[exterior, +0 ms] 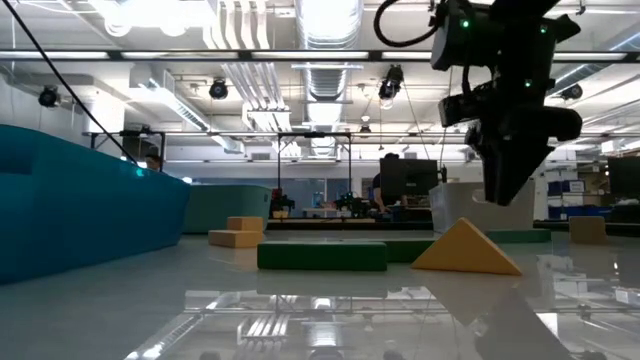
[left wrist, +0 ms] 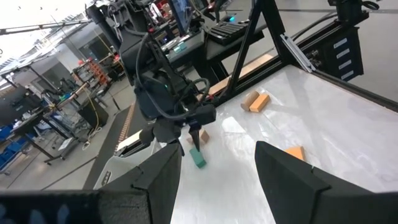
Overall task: Sort & place blocks by color
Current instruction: Put the light green block into the gray bin
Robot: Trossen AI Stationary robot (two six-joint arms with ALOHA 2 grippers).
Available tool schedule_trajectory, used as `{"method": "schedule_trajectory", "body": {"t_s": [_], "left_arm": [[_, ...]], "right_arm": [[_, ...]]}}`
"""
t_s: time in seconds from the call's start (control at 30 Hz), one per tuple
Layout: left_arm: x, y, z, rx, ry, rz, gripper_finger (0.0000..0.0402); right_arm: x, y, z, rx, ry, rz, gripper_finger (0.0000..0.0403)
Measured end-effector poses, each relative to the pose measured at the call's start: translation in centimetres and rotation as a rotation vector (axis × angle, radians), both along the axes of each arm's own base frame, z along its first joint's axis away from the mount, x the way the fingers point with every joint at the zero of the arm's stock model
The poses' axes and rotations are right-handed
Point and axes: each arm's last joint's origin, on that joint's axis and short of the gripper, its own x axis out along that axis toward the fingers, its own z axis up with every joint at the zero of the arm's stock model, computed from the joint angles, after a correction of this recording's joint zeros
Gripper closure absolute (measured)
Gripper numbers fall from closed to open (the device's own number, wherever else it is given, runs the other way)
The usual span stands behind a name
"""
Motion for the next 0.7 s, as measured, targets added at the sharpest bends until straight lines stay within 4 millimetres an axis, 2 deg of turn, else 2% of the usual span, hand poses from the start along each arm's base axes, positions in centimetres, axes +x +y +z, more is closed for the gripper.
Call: {"method": "schedule_trajectory", "body": {"t_s": [0.2, 0.37, 0.47, 0.57, 0.67, 0.7], "left_arm": [[0.0, 0.0, 0.0, 0.000, -0.001, 0.000, 0.0213], [0.0, 0.0, 0.0, 0.001, 0.002, 0.001, 0.0213], [0.1, 0.0, -0.1, 0.002, 0.003, 0.002, 0.0213], [0.1, 0.0, -0.1, 0.003, 0.004, 0.002, 0.0213], [0.1, 0.0, -0.1, 0.002, 0.003, 0.004, 0.0213], [0.1, 0.0, -0.1, 0.002, 0.003, 0.004, 0.0213]], "right_arm": [[0.5, 0.0, -1.7, -0.011, 0.082, 0.074, 0.0190], [1.0, 0.0, -3.5, -0.016, 0.157, 0.109, 0.0195], [1.3, 0.0, -4.2, -0.010, 0.179, 0.123, 0.0220], [1.5, 0.0, -4.6, 0.009, 0.191, 0.143, 0.0267], [1.6, 0.1, -4.5, 0.015, 0.188, 0.146, 0.0317], [1.8, 0.1, -4.3, 0.014, 0.176, 0.145, 0.0319]]}}
